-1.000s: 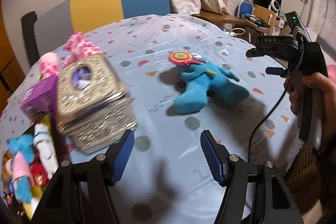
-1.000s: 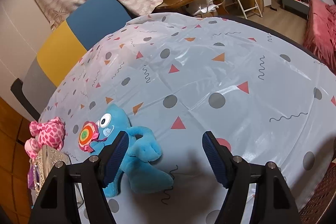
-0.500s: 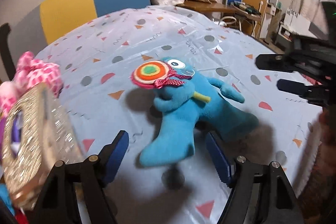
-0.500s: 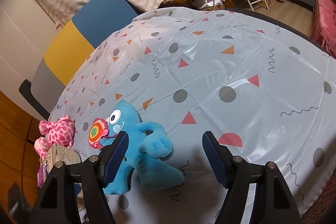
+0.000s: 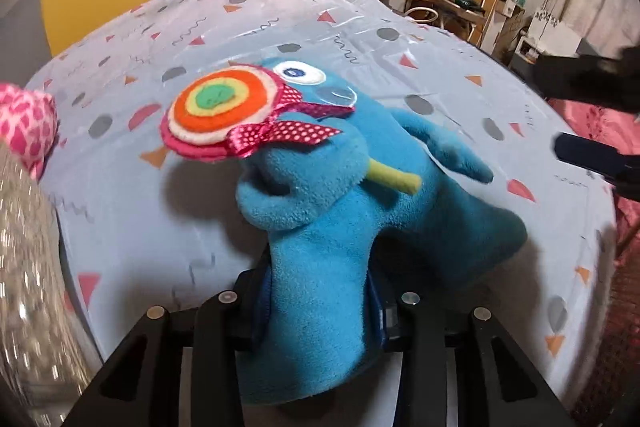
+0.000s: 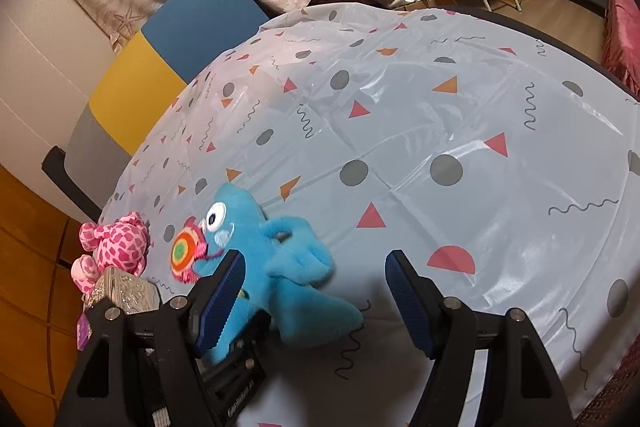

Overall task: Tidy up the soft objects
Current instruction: 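Move both tools back to the blue plush monster on the table, then grasp the blue plush monster's body with the left tool while the right tool grips its head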

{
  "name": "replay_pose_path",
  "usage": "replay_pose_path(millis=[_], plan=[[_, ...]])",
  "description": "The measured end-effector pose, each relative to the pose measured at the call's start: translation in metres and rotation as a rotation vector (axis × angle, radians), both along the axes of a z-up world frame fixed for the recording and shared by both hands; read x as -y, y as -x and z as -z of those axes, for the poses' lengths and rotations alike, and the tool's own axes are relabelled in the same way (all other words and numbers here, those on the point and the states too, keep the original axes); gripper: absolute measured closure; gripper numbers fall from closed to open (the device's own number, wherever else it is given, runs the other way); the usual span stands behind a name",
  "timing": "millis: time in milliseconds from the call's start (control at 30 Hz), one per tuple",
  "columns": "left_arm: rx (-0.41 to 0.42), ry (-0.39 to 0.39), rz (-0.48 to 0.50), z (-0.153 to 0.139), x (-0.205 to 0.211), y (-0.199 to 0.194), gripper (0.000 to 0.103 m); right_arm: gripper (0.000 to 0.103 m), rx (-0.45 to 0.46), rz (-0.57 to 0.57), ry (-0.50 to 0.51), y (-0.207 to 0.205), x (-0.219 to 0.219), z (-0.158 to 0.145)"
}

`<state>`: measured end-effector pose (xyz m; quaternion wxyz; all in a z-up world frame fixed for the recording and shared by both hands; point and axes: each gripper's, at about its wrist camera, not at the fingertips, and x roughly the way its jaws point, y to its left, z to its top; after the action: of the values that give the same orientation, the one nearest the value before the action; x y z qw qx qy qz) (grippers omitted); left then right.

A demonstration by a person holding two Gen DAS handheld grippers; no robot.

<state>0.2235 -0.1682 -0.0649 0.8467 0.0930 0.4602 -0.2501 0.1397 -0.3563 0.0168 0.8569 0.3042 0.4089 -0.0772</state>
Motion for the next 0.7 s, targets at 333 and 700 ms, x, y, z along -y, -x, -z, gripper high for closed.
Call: replay_pose_path(millis=[333, 700], plan=[[0.049, 0.019, 0.069, -0.001, -0.033, 0.089, 0.063, 0.029, -0.038, -0.19, -0.08, -0.015, -0.028, 0.012], [0.112, 0.064, 0.031, 0.008, -0.043, 0.11, 0.061, 0.019, -0.192, -0.541, 0.052, -0.041, -0.115, 0.043]])
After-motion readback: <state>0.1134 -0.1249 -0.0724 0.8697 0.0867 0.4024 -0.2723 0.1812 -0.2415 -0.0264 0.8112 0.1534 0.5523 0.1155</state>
